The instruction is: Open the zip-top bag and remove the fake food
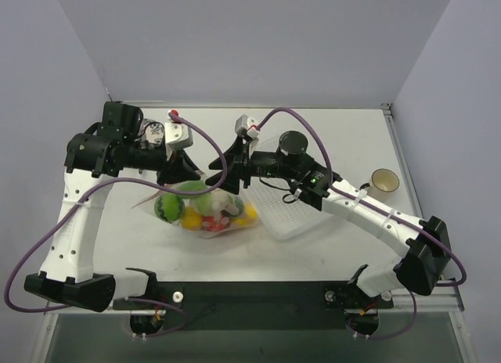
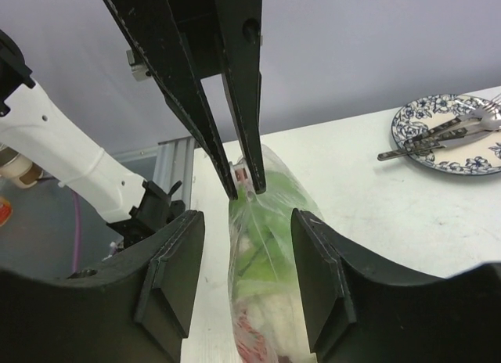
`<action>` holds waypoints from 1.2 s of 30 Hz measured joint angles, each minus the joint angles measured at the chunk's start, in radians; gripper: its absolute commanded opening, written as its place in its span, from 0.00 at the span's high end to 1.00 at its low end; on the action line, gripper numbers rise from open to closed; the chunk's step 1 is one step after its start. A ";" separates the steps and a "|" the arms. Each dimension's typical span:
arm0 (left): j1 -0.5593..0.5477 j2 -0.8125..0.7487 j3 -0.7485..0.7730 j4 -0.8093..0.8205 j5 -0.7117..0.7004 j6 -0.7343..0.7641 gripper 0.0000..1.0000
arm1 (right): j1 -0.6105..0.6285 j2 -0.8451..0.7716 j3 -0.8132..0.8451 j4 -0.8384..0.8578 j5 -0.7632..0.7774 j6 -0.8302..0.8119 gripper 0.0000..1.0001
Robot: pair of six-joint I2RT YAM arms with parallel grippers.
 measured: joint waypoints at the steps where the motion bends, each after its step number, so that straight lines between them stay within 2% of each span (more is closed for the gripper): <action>1: 0.000 0.000 0.000 -0.003 0.000 0.000 1.00 | 0.001 0.001 0.000 -0.009 -0.005 -0.006 0.45; 6: -0.010 0.000 0.000 -0.005 -0.002 -0.002 1.00 | 0.024 0.018 0.006 -0.052 -0.013 -0.066 0.41; 12: -0.040 0.004 0.014 -0.012 -0.015 -0.003 1.00 | 0.037 0.055 0.029 -0.111 0.001 -0.144 0.44; 15: -0.053 0.004 0.014 -0.013 -0.021 -0.004 1.00 | 0.037 0.083 0.064 -0.132 -0.001 -0.164 0.62; 16: -0.057 0.004 0.014 -0.013 -0.023 -0.005 1.00 | 0.037 0.091 0.074 -0.135 -0.005 -0.169 0.77; 19: -0.060 0.004 0.018 -0.012 -0.037 -0.003 1.00 | 0.033 0.105 0.092 -0.142 -0.024 -0.179 1.00; 29: -0.073 0.013 0.018 0.005 -0.054 0.005 0.99 | 0.005 0.107 0.092 -0.149 -0.086 -0.177 1.00; 36: -0.074 0.015 0.008 0.011 -0.056 0.004 0.91 | -0.005 0.089 0.082 -0.161 -0.090 -0.177 1.00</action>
